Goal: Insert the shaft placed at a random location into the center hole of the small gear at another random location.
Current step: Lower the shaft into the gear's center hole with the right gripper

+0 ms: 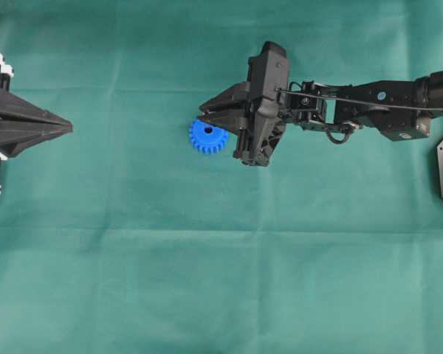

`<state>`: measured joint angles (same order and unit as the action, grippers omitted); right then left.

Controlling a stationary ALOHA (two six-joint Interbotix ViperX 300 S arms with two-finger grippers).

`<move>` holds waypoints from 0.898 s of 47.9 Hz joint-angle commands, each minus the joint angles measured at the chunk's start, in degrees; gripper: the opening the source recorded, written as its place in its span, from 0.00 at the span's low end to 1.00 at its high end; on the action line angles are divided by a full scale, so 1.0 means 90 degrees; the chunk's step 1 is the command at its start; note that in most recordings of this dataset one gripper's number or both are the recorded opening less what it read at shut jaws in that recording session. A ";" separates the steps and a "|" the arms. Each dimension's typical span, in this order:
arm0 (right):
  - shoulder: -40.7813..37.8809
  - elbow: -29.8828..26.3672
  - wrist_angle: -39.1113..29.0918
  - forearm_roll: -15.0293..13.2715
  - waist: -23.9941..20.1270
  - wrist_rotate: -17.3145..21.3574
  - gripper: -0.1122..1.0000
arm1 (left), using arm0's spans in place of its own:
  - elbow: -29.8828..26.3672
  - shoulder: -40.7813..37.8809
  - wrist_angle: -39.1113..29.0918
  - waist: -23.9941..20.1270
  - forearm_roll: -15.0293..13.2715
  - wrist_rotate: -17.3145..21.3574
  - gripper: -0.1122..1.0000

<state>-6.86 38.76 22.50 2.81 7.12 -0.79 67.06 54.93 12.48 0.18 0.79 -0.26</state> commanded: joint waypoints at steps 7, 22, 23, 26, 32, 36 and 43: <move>-0.0088 -0.0146 0.0059 0.0039 -0.0029 0.0059 0.22 | -0.0098 -0.0039 0.0039 0.0010 0.0020 -0.0010 0.10; -0.0244 -0.0127 0.0195 0.0059 -0.0029 0.0059 0.22 | -0.0088 -0.0049 0.0039 0.0020 0.0020 -0.0010 0.10; -0.0254 -0.0117 0.0205 0.0059 -0.0029 0.0059 0.22 | -0.0098 -0.0039 0.0039 0.0020 0.0020 -0.0010 0.10; -0.0283 -0.0107 0.0225 0.0059 -0.0029 0.0059 0.22 | -0.0098 -0.0049 0.0039 0.0010 0.0020 -0.0010 0.10; -0.0371 -0.0117 0.0264 0.0068 -0.0029 0.0059 0.22 | -0.0098 -0.0039 0.0039 0.0010 0.0020 -0.0010 0.10; -0.0439 -0.0137 0.0293 0.0078 -0.0029 0.0059 0.22 | -0.0088 -0.0039 0.0029 0.0020 0.0020 -0.0010 0.10; -0.0566 -0.0146 0.0381 0.0107 -0.0029 0.0059 0.22 | -0.0088 -0.0049 0.0020 0.0020 0.0020 -0.0010 0.10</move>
<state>-12.39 38.67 24.70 3.43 6.94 -0.79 67.06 54.93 12.48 0.26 0.79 -0.26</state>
